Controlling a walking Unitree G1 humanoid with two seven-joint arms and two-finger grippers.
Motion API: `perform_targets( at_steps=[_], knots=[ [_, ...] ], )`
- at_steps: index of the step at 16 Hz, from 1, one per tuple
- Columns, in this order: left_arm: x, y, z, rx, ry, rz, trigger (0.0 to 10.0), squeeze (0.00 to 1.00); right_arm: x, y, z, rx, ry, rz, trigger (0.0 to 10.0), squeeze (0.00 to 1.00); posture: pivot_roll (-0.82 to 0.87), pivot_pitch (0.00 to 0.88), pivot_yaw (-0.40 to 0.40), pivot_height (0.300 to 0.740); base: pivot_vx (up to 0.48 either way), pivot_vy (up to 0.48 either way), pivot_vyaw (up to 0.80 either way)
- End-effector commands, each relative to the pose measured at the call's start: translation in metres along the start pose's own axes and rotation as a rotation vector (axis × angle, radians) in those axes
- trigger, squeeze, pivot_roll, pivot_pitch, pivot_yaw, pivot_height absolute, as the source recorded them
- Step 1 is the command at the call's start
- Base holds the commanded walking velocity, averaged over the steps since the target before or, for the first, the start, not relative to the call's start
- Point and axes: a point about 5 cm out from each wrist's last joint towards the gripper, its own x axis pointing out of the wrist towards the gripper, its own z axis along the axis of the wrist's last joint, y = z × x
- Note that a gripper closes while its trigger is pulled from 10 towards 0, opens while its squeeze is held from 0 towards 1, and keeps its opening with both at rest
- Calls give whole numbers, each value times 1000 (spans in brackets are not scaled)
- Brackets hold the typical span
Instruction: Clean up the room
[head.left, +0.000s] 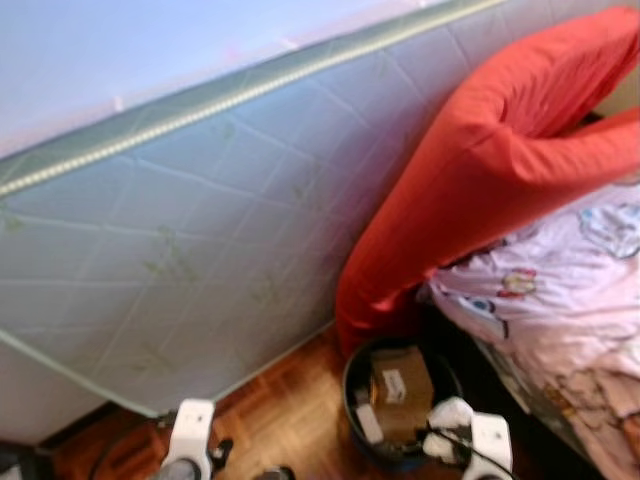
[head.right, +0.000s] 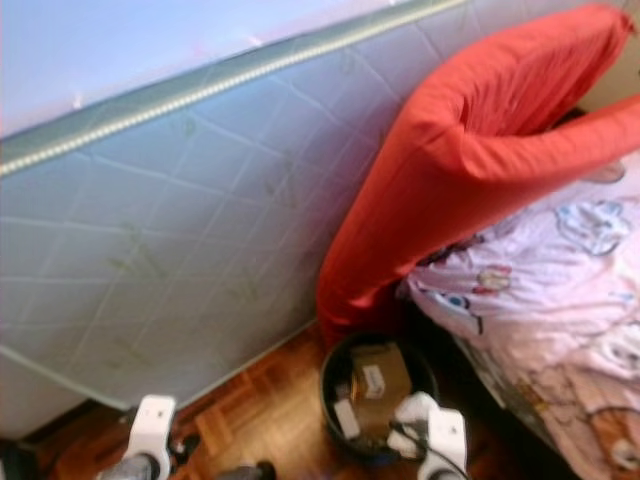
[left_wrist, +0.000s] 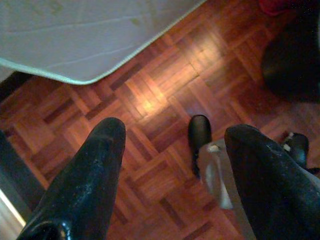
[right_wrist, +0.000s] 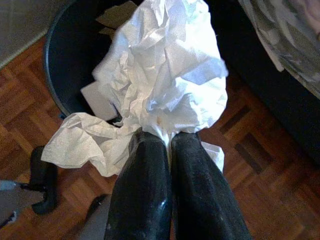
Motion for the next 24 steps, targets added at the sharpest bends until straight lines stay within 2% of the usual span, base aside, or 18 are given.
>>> perform_targets(
  at_steps=[1,13,24],
  knots=[
    [-1,-4,-6,-13,23,-7,10000,0,-5,-8,-15,19,43,-26,10000,0,81,184,3,740,0,0,0],
    [0,-5,-5,2,25,-17,10000,0,-6,-11,-17,22,54,-25,10000,0,77,172,9,740,0,0,0],
    [-1,-5,-6,10,26,-20,10000,0,-4,-4,-11,40,14,3,10000,0,76,160,7,740,0,0,0]
  ],
)
